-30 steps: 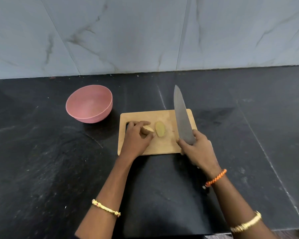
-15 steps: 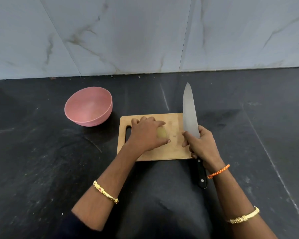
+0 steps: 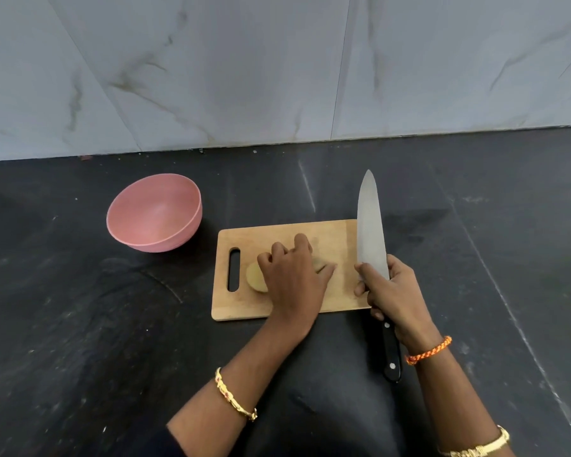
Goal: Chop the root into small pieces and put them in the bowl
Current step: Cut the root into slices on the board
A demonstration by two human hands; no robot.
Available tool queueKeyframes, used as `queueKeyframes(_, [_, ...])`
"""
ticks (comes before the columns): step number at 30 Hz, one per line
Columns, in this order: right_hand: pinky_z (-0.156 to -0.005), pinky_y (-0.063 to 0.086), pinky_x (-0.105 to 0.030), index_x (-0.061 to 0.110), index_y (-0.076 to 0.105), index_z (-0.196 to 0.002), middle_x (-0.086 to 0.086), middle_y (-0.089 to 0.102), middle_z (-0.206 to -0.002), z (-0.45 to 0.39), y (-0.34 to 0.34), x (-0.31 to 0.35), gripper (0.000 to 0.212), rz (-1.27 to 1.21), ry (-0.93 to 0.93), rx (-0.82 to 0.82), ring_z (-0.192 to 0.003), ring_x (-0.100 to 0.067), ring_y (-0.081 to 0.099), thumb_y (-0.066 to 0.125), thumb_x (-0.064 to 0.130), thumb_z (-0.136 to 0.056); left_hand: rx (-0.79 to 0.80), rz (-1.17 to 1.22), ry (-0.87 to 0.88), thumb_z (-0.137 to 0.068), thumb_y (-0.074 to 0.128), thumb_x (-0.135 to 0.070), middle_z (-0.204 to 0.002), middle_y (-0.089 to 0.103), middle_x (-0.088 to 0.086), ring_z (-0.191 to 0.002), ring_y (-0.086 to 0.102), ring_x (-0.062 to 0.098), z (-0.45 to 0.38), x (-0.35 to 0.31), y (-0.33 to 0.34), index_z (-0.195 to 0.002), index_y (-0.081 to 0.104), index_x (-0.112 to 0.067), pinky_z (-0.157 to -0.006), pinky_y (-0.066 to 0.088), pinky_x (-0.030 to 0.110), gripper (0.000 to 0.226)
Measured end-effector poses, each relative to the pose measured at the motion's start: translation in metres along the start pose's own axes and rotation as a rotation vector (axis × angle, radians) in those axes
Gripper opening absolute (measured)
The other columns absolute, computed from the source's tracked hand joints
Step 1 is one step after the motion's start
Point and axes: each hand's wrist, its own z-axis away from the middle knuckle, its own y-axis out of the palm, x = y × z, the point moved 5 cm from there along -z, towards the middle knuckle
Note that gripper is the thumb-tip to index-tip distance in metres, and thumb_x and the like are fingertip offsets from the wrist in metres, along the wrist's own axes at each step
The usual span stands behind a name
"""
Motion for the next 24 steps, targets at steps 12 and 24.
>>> queueKeyframes(12, [-0.043, 0.040, -0.018, 0.007, 0.047, -0.077, -0.014, 0.063, -0.062, 0.039, 0.001, -0.011, 0.035, 0.417, -0.159, 0.048, -0.044, -0.005, 0.050, 0.036, 0.030, -0.101, 0.308, 0.053, 0.159, -0.082, 0.063, -0.044, -0.114, 0.061, -0.010, -0.112, 0.043, 0.012, -0.008, 0.022, -0.005, -0.116, 0.062, -0.033, -0.083, 0.015, 0.029, 0.036])
queueKeyframes(24, [-0.043, 0.039, -0.014, 0.014, 0.046, -0.074, -0.008, 0.061, -0.062, 0.040, 0.006, -0.018, 0.033, 0.433, -0.126, 0.031, -0.049, -0.011, 0.053, 0.035, 0.029, -0.101, 0.242, 0.021, 0.078, -0.081, 0.063, -0.049, -0.092, 0.066, -0.009, -0.104, 0.046, 0.013, 0.011, 0.012, -0.008, -0.098, 0.065, -0.025, -0.089, 0.017, 0.032, 0.029])
